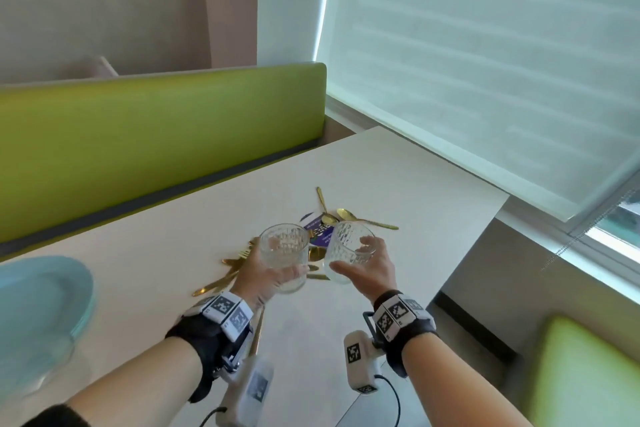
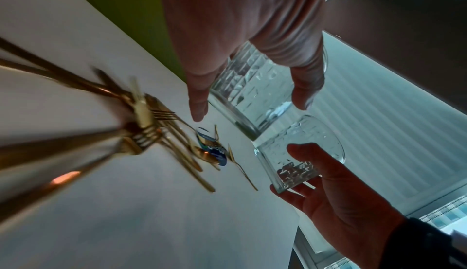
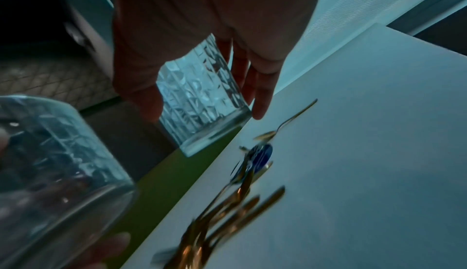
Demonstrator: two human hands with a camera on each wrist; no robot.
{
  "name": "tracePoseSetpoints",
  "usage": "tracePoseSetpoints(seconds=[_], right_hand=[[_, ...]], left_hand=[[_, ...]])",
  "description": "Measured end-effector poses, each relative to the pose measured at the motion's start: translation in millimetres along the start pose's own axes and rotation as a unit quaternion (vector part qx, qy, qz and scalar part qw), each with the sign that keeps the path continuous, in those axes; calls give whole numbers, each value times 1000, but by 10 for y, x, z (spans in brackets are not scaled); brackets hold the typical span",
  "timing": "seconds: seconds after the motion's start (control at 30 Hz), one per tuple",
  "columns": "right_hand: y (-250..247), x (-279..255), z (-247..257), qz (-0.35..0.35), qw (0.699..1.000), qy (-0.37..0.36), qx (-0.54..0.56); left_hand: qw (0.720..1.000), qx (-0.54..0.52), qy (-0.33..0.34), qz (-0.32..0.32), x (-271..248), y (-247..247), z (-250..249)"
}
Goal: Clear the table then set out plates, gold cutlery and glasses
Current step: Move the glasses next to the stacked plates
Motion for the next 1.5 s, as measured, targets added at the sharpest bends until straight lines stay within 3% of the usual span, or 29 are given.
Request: tracePoseSetpoints(seconds=[0.17, 0.43, 0.7, 1.07, 1.5], right_hand=[[669, -816, 61, 68, 998, 6, -15], [1712, -1662, 97, 176, 982, -3, -75], [2429, -2190, 267, 252, 958, -46, -126], [2919, -2506, 325, 287, 944, -73, -149], [3132, -2577, 404, 293, 943, -78, -139]], left_hand=[[999, -5, -16, -41, -717, -653, 297], [973, 102, -60, -199, -1551, -1818, 952], [960, 100, -81, -248, -2197, -2514, 1283], [937, 140, -89, -306, -2517, -3091, 1462], [923, 160, -111, -331, -2580, -3179, 1429]])
Point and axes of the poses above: each hand's wrist, its own x-axis towards the middle knuckle, its own y-axis out of the palm, z = x × y, the point moved 10 cm from there along x, towards the middle knuckle
